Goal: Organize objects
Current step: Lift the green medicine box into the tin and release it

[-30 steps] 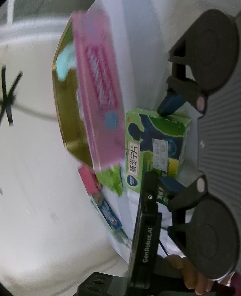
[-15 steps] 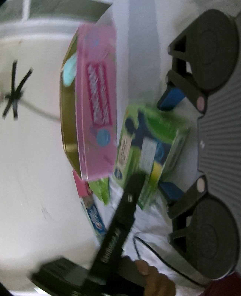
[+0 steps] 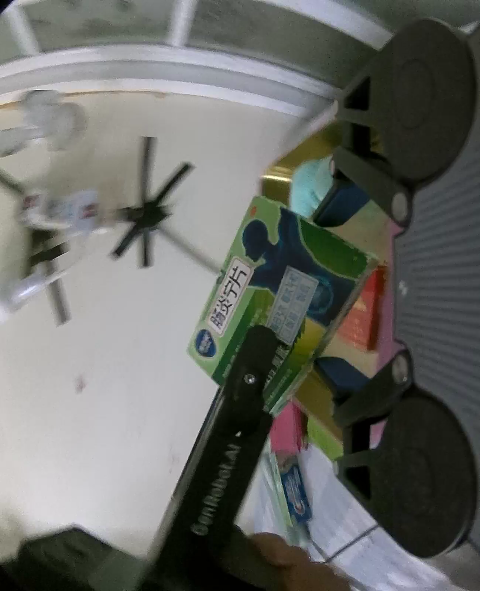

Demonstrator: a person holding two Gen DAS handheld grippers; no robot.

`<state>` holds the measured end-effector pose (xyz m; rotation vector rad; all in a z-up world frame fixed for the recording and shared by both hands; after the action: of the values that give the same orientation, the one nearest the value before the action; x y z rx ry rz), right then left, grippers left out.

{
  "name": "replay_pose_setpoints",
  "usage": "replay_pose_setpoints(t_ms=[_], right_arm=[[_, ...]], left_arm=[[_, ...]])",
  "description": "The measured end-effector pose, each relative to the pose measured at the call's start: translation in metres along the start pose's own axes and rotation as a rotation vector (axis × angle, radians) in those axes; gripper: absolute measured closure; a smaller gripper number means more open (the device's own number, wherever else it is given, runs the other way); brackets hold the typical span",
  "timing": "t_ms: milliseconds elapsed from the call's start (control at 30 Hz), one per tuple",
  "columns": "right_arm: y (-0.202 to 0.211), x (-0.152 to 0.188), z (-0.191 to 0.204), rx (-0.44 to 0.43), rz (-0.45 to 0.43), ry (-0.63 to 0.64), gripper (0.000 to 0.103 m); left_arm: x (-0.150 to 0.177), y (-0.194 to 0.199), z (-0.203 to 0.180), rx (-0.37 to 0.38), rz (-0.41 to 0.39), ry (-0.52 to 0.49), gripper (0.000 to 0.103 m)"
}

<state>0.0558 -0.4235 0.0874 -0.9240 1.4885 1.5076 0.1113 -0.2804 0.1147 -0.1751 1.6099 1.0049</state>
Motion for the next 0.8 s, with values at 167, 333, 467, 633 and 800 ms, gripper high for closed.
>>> replay_pose_setpoints(t_ms=[167,333,467,633,800], right_arm=[[-0.067,-0.011,-0.035,-0.018,0.158,-0.056,0.023],[-0.085,-0.017,-0.042,0.138,0.137,0.007,0.019],[-0.053,-0.008,-0.049,0.109,0.042,-0.101,0.019],[-0.007,0.015,-0.043,0.184,-0.063,-0.182,0.019],[0.021,0.025,-0.045,0.177,-0.102,-0.299,0.018]], left_arm=[[-0.01,-0.067,0.008,-0.07,0.068,0.036,0.04],[-0.014,-0.087,0.019,-0.242,0.086,0.04,0.038],[0.001,-0.073,0.017,-0.277,0.099,0.04,0.037],[0.016,-0.056,0.017,-0.3,0.128,0.055,0.037],[0.027,-0.036,0.013,-0.295,0.11,0.071,0.036]])
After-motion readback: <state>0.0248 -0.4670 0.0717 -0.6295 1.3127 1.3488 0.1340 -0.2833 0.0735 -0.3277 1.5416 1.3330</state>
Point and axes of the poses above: each gripper's, at about its wrist camera, not at the fingertips, and y roughly against the way its jaws point, z to its left, x to its underside, the point moved 1 cm from there along -y, roughly the way its jaws point, and after that the axes turned 2 degrees about -x, right-handed, at the moved point
